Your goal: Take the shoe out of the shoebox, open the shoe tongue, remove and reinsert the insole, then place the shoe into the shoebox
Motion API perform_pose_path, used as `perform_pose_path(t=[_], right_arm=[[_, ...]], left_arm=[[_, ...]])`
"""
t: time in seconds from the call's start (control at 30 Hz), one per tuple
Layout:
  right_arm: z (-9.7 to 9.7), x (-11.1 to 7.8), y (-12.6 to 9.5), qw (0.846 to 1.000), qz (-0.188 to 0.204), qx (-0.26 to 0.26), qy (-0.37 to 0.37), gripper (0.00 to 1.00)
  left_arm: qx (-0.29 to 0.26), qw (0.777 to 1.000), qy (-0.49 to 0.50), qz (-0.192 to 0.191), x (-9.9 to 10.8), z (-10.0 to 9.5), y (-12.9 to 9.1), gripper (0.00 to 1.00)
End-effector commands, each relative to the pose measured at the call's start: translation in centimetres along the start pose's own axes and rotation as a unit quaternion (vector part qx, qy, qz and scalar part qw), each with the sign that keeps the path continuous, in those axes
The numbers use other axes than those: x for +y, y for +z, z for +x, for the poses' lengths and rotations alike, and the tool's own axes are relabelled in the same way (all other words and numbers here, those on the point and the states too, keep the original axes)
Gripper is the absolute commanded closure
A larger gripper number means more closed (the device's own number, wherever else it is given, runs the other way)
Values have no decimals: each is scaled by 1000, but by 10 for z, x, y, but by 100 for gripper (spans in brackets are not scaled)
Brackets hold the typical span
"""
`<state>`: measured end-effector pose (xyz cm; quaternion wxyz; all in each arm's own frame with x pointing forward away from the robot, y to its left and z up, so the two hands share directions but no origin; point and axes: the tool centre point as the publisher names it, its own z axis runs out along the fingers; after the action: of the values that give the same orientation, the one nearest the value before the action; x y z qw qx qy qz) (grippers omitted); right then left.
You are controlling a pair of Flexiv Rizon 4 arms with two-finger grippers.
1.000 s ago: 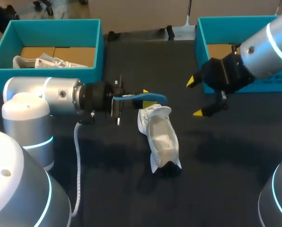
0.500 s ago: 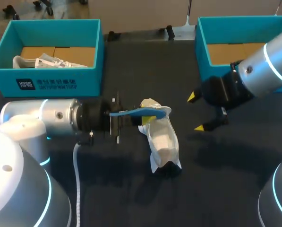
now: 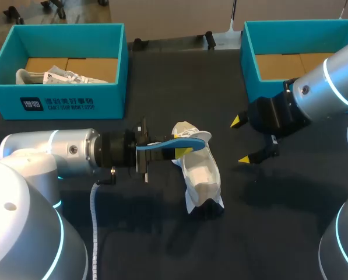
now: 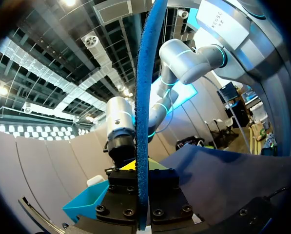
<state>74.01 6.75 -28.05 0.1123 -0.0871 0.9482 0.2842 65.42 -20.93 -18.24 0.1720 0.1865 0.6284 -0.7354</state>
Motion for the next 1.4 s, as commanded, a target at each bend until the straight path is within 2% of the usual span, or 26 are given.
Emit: perform_pose_path(t=[0.03,0.17,0.5,0.6,1.07,1.4], right_arm=[[0,1,1,1000,2,0,0,0],[1,-1,9,1000,14,20,-2,0],[10,0,17,1000,13,1,3,0],[15,1,21,999,33,7,1,0],[15,1,21,999,33,7,1,0],[15,1,21,999,33,7,1,0]], left_arm=[[-2,1000,1,-1,0,1,1,100],[-2,1000,1,-1,0,1,1,100],[-2,1000,1,-1,0,1,1,100],[-2,1000,1,-1,0,1,1,100],[-2,1000,1,-1,0,1,1,100],[3,1000,3,-10,25,15,1,100]])
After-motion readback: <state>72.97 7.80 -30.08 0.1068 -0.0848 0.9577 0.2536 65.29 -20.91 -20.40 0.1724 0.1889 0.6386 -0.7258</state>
